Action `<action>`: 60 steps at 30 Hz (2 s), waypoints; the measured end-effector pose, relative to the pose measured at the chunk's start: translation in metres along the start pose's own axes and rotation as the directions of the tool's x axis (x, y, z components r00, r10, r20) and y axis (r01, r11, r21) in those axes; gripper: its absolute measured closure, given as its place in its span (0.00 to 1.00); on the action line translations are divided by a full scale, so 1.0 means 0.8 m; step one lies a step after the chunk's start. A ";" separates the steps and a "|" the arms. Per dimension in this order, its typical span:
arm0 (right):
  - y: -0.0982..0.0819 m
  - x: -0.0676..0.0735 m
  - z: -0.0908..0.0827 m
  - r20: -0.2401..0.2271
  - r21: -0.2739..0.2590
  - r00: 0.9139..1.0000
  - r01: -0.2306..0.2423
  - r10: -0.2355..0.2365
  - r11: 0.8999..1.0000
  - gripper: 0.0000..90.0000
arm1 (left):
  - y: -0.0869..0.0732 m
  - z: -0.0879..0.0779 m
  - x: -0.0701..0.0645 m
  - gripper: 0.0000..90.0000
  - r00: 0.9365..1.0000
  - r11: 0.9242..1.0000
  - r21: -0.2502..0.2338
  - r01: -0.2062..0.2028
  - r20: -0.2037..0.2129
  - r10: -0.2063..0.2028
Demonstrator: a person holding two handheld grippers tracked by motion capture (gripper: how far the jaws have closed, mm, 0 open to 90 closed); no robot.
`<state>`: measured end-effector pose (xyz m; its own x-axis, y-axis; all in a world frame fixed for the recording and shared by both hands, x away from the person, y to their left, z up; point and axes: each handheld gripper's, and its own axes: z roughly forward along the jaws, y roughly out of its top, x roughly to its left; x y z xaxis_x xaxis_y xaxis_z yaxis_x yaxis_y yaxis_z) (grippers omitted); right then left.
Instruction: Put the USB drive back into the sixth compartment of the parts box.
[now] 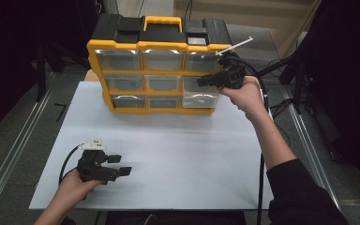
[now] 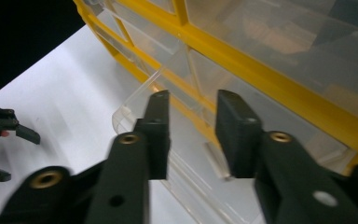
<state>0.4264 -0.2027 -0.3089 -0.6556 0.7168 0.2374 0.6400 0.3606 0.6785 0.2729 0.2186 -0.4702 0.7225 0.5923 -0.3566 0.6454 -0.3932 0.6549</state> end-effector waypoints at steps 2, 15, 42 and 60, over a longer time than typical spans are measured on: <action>-0.001 0.002 -0.004 -0.017 -0.004 1.000 -0.005 0.005 1.000 0.64 | 0.000 0.000 0.000 0.30 1.000 1.000 0.001 0.002 -0.001 -0.002; -0.015 0.036 -0.025 -0.076 -0.031 0.997 0.026 -0.028 0.999 0.44 | 0.000 0.001 -0.001 0.30 1.000 1.000 -0.003 0.003 0.000 -0.003; -0.109 0.078 0.010 -0.089 -0.009 0.991 0.100 -0.101 0.995 0.30 | -0.001 0.002 -0.001 0.30 1.000 1.000 -0.001 0.004 -0.004 -0.004; -0.170 0.067 0.042 -0.094 0.009 0.992 0.090 -0.089 0.996 0.30 | 0.000 0.001 -0.002 0.30 1.000 1.000 -0.002 -0.003 0.003 0.003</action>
<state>0.3178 -0.1934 -0.4123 -0.7446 0.6225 0.2408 0.5822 0.4292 0.6905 0.2717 0.2173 -0.4699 0.7254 0.5887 -0.3568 0.6427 -0.3934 0.6574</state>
